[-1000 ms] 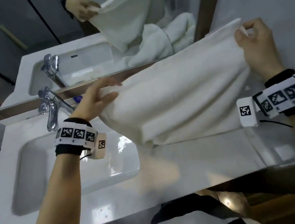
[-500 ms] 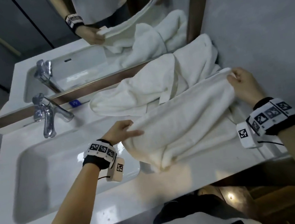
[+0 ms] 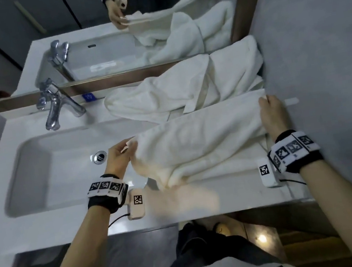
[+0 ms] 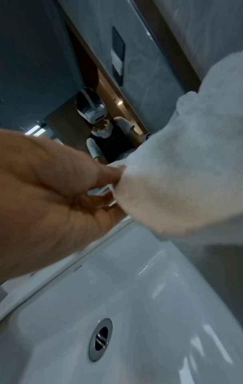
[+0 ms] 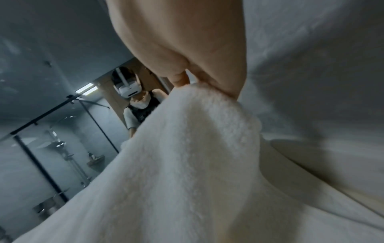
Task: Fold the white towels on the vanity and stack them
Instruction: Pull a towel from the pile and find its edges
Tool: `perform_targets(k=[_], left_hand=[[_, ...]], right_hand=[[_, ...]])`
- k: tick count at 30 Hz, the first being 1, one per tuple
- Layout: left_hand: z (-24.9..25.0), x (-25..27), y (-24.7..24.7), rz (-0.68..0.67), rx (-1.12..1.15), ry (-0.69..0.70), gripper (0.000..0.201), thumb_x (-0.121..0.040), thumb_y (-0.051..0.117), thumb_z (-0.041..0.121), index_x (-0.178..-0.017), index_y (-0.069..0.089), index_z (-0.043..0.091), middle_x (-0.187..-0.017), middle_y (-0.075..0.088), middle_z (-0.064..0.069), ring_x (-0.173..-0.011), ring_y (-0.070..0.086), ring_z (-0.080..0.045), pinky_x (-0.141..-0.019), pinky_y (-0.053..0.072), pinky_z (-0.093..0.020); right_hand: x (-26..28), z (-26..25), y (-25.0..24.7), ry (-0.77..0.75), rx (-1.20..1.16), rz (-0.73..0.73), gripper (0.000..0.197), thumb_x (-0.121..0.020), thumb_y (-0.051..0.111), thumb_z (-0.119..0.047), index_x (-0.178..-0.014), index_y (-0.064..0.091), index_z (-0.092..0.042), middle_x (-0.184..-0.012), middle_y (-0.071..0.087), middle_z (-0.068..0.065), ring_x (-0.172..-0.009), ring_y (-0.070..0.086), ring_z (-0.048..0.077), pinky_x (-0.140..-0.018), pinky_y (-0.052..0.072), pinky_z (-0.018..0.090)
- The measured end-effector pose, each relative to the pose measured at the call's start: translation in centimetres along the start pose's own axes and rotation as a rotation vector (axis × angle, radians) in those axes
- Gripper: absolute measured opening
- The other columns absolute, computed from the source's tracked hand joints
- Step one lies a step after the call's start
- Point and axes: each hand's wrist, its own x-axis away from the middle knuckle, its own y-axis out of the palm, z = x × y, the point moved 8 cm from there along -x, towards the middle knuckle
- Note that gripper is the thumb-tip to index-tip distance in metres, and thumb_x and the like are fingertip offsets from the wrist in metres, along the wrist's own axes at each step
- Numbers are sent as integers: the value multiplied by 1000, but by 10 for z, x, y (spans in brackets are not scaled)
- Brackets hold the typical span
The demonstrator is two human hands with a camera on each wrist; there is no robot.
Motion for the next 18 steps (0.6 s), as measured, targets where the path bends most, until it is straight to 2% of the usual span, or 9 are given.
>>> perform_targets(k=[3, 6, 7, 9, 11, 12, 14, 16, 18], left_hand=[[5, 13, 1, 52, 77, 2, 29, -93, 54, 8, -120, 57, 19, -96, 64, -1, -82, 63, -11, -69, 54, -23], [17, 24, -5, 70, 104, -19, 38, -93, 52, 2, -129, 47, 13, -97, 62, 0, -86, 61, -11, -73, 51, -22], [25, 27, -7, 37, 78, 6, 35, -93, 52, 2, -126, 50, 10, -97, 64, 0, -87, 62, -12, -75, 51, -23], [53, 32, -15, -24, 20, 96, 20, -93, 52, 5, -111, 60, 8, -87, 70, 6, -79, 65, -8, -70, 52, -22], [91, 34, -30, 15, -22, 197, 12, -92, 56, 10, -97, 66, 12, -77, 72, 10, -72, 65, -5, -67, 52, -19], [112, 34, -40, 61, -26, 258, 11, -91, 58, 12, -96, 67, 14, -78, 73, 11, -73, 66, -4, -68, 53, -19], [155, 36, -57, 143, -26, 385, 10, -90, 61, 18, -95, 69, 20, -85, 74, 12, -80, 67, -4, -72, 53, -18], [186, 37, -62, 189, -38, 469, 14, -93, 56, 28, -96, 69, 23, -95, 72, 8, -88, 66, -9, -75, 53, -20], [201, 34, -57, 240, -94, 491, 22, -98, 43, 31, -98, 57, 15, -90, 61, 4, -82, 56, -10, -75, 46, -25]], right_hand=[[6, -9, 7, -69, -71, -35, 40, -90, 39, -47, -101, 57, -13, -96, 57, 8, -87, 51, 23, -73, 38, 30], [8, -24, 1, -165, -155, -23, 31, -96, 42, -36, -100, 56, -9, -93, 54, 4, -85, 47, 18, -62, 27, 21], [8, -31, -5, -198, -179, 4, 26, -98, 41, -33, -96, 55, -11, -91, 53, 4, -86, 47, 17, -64, 28, 21], [13, -52, -19, -270, -287, 58, 19, -99, 41, -27, -86, 49, -16, -85, 51, 3, -84, 44, 14, -67, 30, 23], [22, -80, -39, -371, -361, 158, 18, -99, 41, -22, -89, 50, -10, -85, 49, 7, -78, 42, 9, -66, 32, 22], [29, -94, -51, -421, -395, 213, 20, -99, 41, -21, -89, 52, -7, -83, 49, 6, -71, 40, 4, -63, 33, 17], [41, -122, -74, -498, -486, 299, 20, -99, 39, -22, -80, 47, -21, -74, 45, -6, -57, 39, -5, -59, 31, 7], [53, -144, -90, -540, -556, 343, 25, -99, 37, -25, -74, 36, -29, -72, 38, -15, -56, 40, -13, -59, 32, 5], [58, -156, -96, -550, -572, 346, 25, -99, 36, -25, -75, 35, -30, -73, 38, -16, -57, 39, -16, -61, 33, 4]])
